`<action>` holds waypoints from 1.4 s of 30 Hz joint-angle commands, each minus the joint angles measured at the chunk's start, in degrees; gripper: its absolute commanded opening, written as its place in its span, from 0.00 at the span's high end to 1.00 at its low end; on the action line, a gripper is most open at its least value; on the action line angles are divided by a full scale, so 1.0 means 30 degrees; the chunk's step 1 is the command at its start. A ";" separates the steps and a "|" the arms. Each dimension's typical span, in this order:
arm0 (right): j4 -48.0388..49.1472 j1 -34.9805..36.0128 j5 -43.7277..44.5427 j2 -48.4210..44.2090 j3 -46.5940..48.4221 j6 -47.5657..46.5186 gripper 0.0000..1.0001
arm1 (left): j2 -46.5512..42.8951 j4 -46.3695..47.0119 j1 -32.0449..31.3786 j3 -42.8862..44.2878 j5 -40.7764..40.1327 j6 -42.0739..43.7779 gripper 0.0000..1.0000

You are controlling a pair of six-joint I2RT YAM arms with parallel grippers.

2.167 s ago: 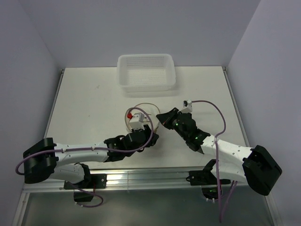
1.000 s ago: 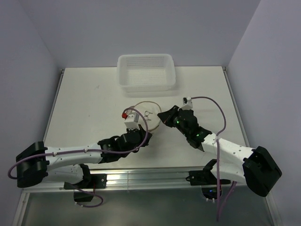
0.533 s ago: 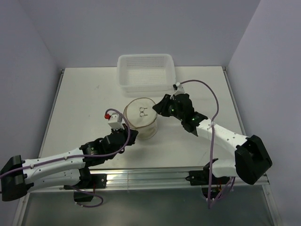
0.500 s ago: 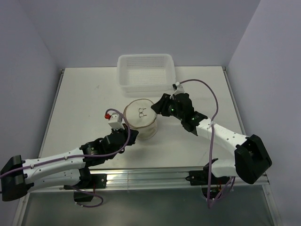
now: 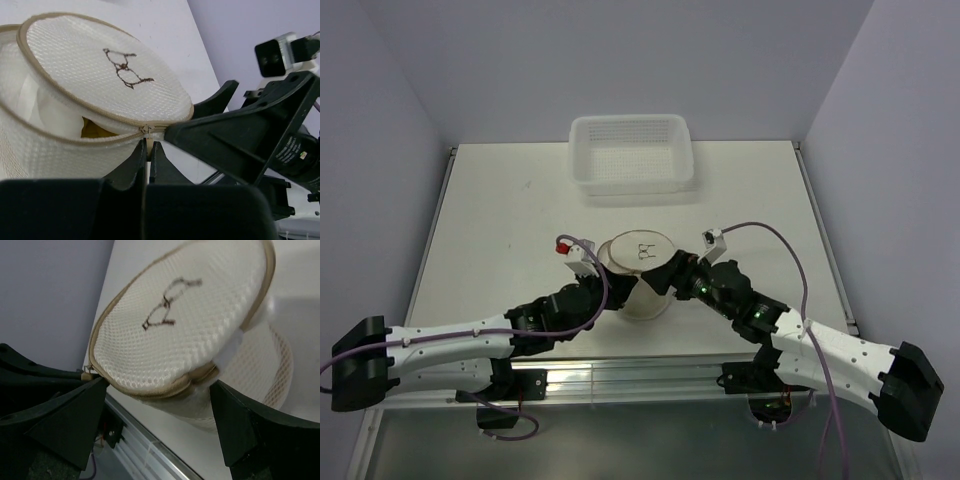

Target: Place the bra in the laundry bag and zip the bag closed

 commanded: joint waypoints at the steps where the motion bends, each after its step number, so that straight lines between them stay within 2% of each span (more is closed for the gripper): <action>1: 0.1530 0.0799 0.0658 0.0042 -0.0659 0.2258 0.09 | 0.0733 0.1904 -0.0383 0.0355 -0.0507 0.0188 1.00; 5: 0.0656 0.0829 0.1592 -0.0308 -0.0338 0.1938 0.10 | 0.1144 0.1789 -0.0618 0.0502 -0.1151 0.0305 1.00; 7: -0.0692 0.0741 0.2642 -0.0835 0.0305 0.0129 0.10 | 0.0794 0.1496 -0.0618 0.0385 -0.1620 0.0276 1.00; 9: -0.2326 0.0392 0.3088 -0.0081 0.1995 -0.1772 0.10 | 0.0007 0.1232 -0.0647 0.0122 -0.2116 0.0334 1.00; 12: -0.0824 -0.1539 -0.0650 0.2109 0.3668 -0.3244 0.13 | -0.1109 0.0911 -0.0910 -0.0201 -0.3283 0.0656 1.00; 13: -0.0349 -0.2153 -0.1531 0.2847 0.4199 -0.3568 0.16 | -0.1315 0.0879 -0.1433 -0.0317 -0.3813 0.0744 1.00; 14: -0.0025 -0.2276 -0.2961 0.4624 0.5741 -0.4296 0.34 | -0.1607 0.0937 -0.1815 -0.0521 -0.4427 0.0803 1.00; 15: -0.0022 -0.2277 -0.3208 0.5570 0.6743 -0.4652 0.41 | -0.1581 0.1228 -0.2138 -0.0523 -0.5565 0.1064 1.00; 16: -0.0022 -0.2248 -0.3326 0.6362 0.7623 -0.5032 0.41 | -0.1465 0.1376 -0.2779 -0.0494 -0.6040 0.1154 1.00; 17: -0.0312 -0.2248 -0.4052 0.7821 0.9430 -0.5471 0.36 | -0.0970 0.1609 -0.3076 -0.0465 -0.6451 0.1271 1.00; 19: -0.1015 -0.2247 -0.3856 0.8740 1.0878 -0.5884 0.27 | -0.0237 0.2514 -0.3547 -0.0378 -0.7154 0.1652 1.00; 20: -0.1714 -0.2335 -0.3420 0.9179 1.1609 -0.6263 0.15 | 0.0695 0.2723 -0.3606 -0.0348 -0.7390 0.1653 1.00; 21: -0.2127 -0.2422 -0.3038 0.9154 1.1761 -0.6412 0.11 | 0.1140 0.2986 -0.3635 -0.0319 -0.7538 0.1827 1.00; 23: -0.2685 -0.2540 -0.1869 0.8485 1.1124 -0.6705 0.06 | 0.2279 0.4069 -0.3606 -0.0318 -0.7919 0.2178 1.00; 25: -0.3303 -0.2628 -0.0664 0.7664 1.0273 -0.6648 0.05 | 0.2928 0.4627 -0.3577 -0.0115 -0.8008 0.2765 1.00; 28: -0.3800 -0.2512 -0.0748 0.5468 0.8106 -0.6210 0.09 | 0.3750 0.5272 -0.3518 0.0266 -0.7716 0.3351 1.00; 29: -0.4178 -0.2395 -0.0807 0.4505 0.7288 -0.5831 0.14 | 0.3954 0.5361 -0.3489 0.0355 -0.7541 0.3439 1.00; 33: -0.5031 -0.1225 -0.0486 0.2712 0.6198 -0.4834 0.17 | 0.4308 0.5244 -0.3401 0.0736 -0.7393 0.3411 1.00; 36: -0.4303 -0.1164 -0.0603 0.1510 0.4912 -0.3224 0.21 | 0.4425 0.5129 -0.3401 0.0882 -0.7393 0.3148 1.00; 38: -0.2816 -0.1134 -0.0718 0.0779 0.3569 -0.1852 0.28 | 0.4483 0.5185 -0.3401 0.0912 -0.7276 0.3001 1.00; 42: -0.1546 -0.1047 -0.2241 0.1417 0.2857 -0.0789 0.32 | 0.4659 0.5070 -0.3401 0.0999 -0.6837 0.2737 1.00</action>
